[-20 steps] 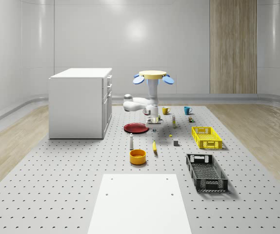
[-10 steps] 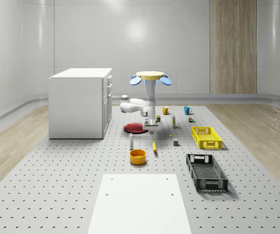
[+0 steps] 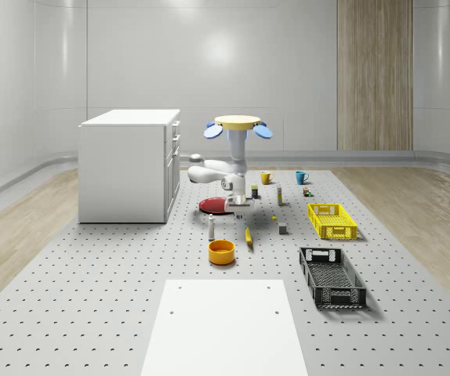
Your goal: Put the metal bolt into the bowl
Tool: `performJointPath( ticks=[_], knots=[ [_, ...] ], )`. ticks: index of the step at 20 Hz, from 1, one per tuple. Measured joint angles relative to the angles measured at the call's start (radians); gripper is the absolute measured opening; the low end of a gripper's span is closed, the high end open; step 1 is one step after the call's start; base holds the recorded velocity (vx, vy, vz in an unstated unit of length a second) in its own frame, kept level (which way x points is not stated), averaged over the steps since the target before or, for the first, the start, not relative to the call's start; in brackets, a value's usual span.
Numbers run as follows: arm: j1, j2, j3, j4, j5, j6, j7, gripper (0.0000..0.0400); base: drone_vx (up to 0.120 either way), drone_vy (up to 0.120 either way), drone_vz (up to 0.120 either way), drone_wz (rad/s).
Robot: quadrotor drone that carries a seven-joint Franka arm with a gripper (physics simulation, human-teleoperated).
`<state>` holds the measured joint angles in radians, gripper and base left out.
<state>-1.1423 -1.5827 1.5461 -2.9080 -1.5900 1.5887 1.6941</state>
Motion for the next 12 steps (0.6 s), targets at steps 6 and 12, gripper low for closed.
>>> performJointPath(
  ticks=[6,12],
  knots=[
    [0.000,-0.005,0.001,0.000,0.002,0.005,0.000,0.0100,0.120,-0.080,0.000,0.000],
    [0.000,-0.010,0.002,0.000,0.004,0.009,0.000,0.0100,0.120,-0.060,0.000,0.000]
  ],
)
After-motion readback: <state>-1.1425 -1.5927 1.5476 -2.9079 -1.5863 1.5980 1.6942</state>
